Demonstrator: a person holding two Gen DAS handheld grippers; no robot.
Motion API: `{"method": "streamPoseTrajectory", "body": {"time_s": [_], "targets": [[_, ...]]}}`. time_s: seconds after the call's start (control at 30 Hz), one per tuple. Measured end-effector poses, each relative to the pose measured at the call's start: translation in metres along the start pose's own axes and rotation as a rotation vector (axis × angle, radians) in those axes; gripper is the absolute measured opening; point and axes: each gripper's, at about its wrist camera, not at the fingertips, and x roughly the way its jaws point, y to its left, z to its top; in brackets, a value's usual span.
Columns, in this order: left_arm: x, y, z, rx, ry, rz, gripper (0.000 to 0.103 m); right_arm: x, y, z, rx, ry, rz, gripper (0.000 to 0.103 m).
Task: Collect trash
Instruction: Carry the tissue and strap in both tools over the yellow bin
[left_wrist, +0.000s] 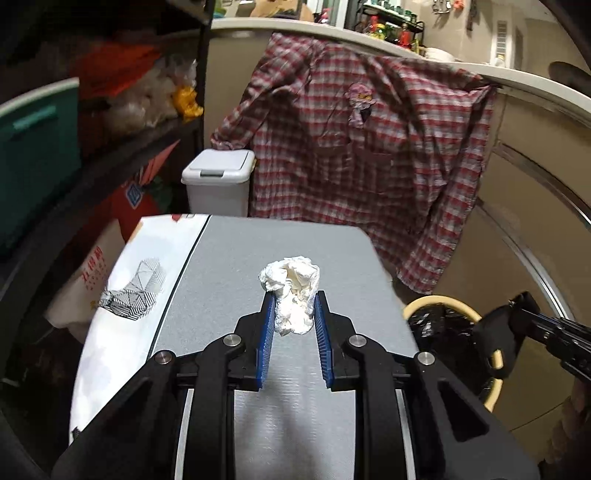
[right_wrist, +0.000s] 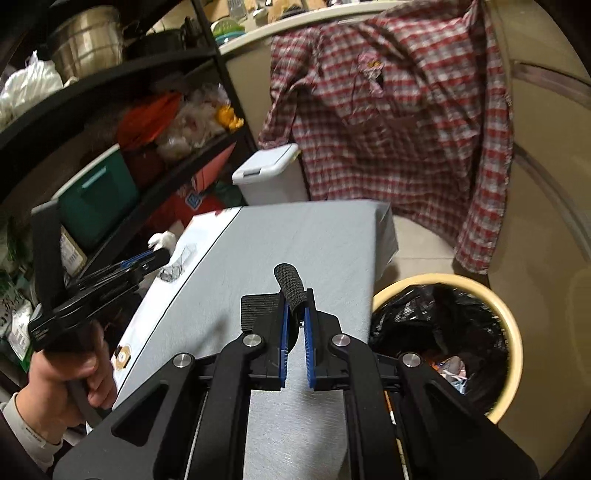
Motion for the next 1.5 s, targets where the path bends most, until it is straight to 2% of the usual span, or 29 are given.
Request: {"method": "streamPoseTrajectory", "body": {"time_s": [0.2,0.4,0.6,0.93,1.17,1.5], "targets": [[-0.036,-0.041,0.014,0.052,-0.023,-0.022,0.021,-0.019,-0.015,-0.002,0.006,-0.024,-0.034,0.008],[-0.053,-0.078,0.013,0.049,-0.073,-0.121,0.021,-0.031,-0.029,-0.001,0.017,-0.040,-0.075,0.008],[-0.041,-0.107,-0.002,0.102,-0.078,-0.157,0.021,-0.038,-0.044,-0.003,0.005,-0.065,-0.146,0.008],[-0.022,-0.133,-0.016,0.149,-0.060,-0.193,0.021,-0.047,-0.078,0.004,0.028,-0.094,-0.282,0.008],[-0.006,-0.145,-0.021,0.162,-0.040,-0.208,0.021,-0.053,-0.105,0.008,0.058,-0.104,-0.329,0.008],[0.025,-0.173,-0.033,0.216,0.008,-0.237,0.021,-0.050,-0.117,0.009,0.054,-0.100,-0.361,0.008]]}}
